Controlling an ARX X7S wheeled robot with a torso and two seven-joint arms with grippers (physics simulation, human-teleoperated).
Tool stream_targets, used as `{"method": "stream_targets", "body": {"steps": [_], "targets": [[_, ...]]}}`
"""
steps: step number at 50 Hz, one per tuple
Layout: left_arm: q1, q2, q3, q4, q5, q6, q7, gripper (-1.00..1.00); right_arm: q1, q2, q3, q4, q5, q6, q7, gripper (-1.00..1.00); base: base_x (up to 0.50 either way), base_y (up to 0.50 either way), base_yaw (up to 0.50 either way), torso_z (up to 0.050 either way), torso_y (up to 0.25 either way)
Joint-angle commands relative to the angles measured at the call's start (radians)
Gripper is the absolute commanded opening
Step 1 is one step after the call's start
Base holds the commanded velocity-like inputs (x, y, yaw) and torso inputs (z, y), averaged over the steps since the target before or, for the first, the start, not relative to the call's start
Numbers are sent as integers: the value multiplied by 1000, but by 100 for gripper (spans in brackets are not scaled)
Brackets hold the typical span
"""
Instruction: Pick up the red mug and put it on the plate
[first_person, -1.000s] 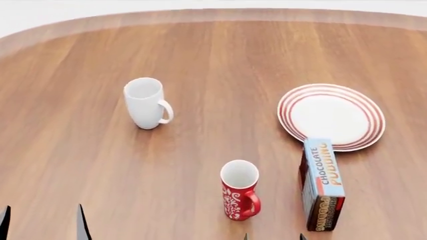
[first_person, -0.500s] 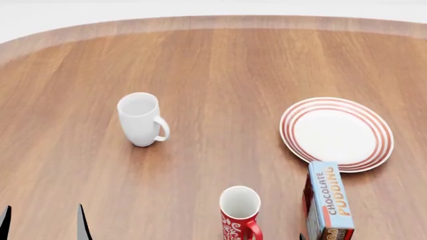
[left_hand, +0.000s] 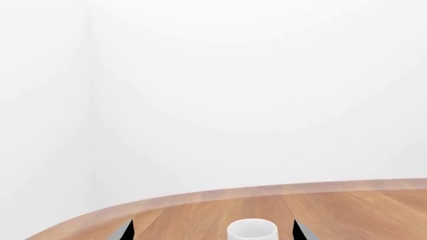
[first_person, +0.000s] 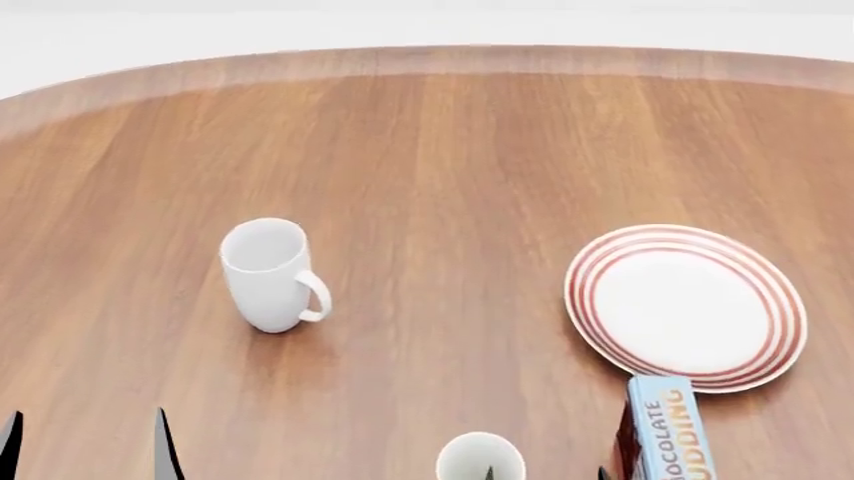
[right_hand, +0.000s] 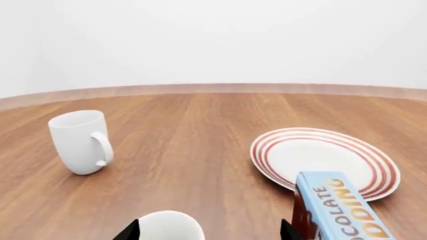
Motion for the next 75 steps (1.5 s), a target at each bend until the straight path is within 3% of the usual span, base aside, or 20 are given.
{"method": "stream_targets", "body": {"steps": [1,75], "targets": [[-1,-3,5,0,-3,0,-5,100,2,4,-5,3,4,-2,2,100,207,0,0,0,0],[-8,-25,38,0,-15,-1,-35,100,8,27,-37,0,18,2,37,100,185,0,0,0,0]]}}
